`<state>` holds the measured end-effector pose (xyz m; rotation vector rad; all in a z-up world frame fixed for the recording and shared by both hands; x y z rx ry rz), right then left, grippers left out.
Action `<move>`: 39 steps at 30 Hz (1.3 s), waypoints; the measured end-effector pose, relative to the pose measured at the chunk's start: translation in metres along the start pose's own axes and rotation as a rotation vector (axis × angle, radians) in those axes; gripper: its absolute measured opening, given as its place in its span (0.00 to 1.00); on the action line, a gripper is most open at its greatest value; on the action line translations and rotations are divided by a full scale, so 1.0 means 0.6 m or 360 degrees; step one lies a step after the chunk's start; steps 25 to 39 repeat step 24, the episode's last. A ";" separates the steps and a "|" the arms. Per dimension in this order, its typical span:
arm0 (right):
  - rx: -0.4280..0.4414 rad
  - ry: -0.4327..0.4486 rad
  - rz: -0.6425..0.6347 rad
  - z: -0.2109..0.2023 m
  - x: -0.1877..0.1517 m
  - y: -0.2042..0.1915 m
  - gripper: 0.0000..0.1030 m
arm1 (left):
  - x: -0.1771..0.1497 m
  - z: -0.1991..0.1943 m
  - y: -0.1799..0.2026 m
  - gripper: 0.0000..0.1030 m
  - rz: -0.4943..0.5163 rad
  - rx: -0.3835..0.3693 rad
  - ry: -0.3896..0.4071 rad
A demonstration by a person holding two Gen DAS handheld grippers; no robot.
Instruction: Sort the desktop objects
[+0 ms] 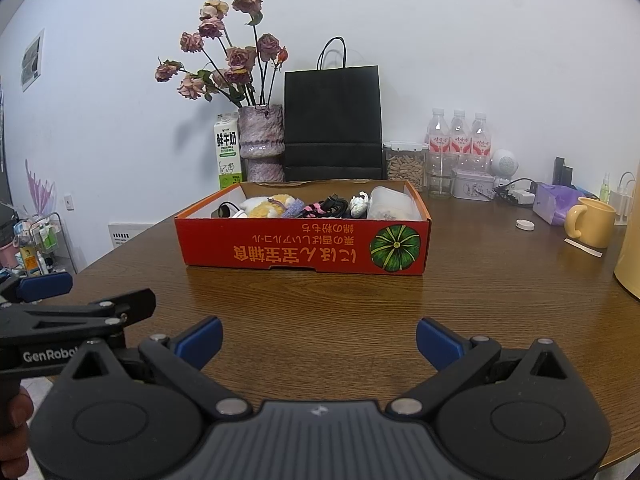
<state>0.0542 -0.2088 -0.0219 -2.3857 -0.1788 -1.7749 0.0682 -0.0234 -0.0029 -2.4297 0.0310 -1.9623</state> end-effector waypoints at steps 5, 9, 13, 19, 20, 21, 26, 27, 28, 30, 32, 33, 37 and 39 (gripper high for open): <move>0.0000 0.0002 0.0001 0.000 0.000 0.000 1.00 | 0.000 0.000 0.000 1.00 0.0000 0.0000 0.0002; -0.0001 0.0000 -0.0002 0.000 0.000 0.000 1.00 | -0.001 -0.001 0.000 1.00 0.0000 0.0001 0.0000; 0.0000 0.0001 -0.0001 -0.001 0.000 0.000 1.00 | -0.001 -0.001 0.000 1.00 -0.0001 0.0001 0.0000; 0.0003 0.0000 -0.0001 -0.001 -0.001 0.000 1.00 | -0.003 -0.004 -0.004 1.00 0.0001 0.0006 0.0001; 0.0004 0.0001 -0.0001 -0.002 -0.002 0.001 1.00 | -0.003 -0.005 -0.003 1.00 0.0004 0.0010 0.0008; 0.0004 0.0001 0.0000 -0.002 -0.002 0.001 1.00 | -0.004 -0.006 -0.003 1.00 0.0012 0.0017 0.0014; -0.0001 -0.0007 -0.0007 -0.002 -0.003 0.000 1.00 | -0.003 -0.005 -0.003 1.00 0.0021 0.0029 0.0012; -0.0001 -0.0007 -0.0007 -0.002 -0.003 0.000 1.00 | -0.003 -0.005 -0.003 1.00 0.0021 0.0029 0.0012; -0.0001 -0.0007 -0.0007 -0.002 -0.003 0.000 1.00 | -0.003 -0.005 -0.003 1.00 0.0021 0.0029 0.0012; -0.0001 -0.0007 -0.0007 -0.002 -0.003 0.000 1.00 | -0.003 -0.005 -0.003 1.00 0.0021 0.0029 0.0012; -0.0001 -0.0007 -0.0007 -0.002 -0.003 0.000 1.00 | -0.003 -0.005 -0.003 1.00 0.0021 0.0029 0.0012; -0.0001 -0.0007 -0.0007 -0.002 -0.003 0.000 1.00 | -0.003 -0.005 -0.003 1.00 0.0021 0.0029 0.0012; -0.0001 -0.0007 -0.0007 -0.002 -0.003 0.000 1.00 | -0.003 -0.005 -0.003 1.00 0.0021 0.0029 0.0012; -0.0001 -0.0007 -0.0007 -0.002 -0.003 0.000 1.00 | -0.003 -0.005 -0.003 1.00 0.0021 0.0029 0.0012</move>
Point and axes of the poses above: each gripper's, at about its wrist camera, not at the fingertips, and z roughly the way its jaws point, y to its right, x to its top, the point moved 5 cm from there along z, roughly the way its jaws point, and after that the axes turned 9 degrees about y, right-handed, at the moved point
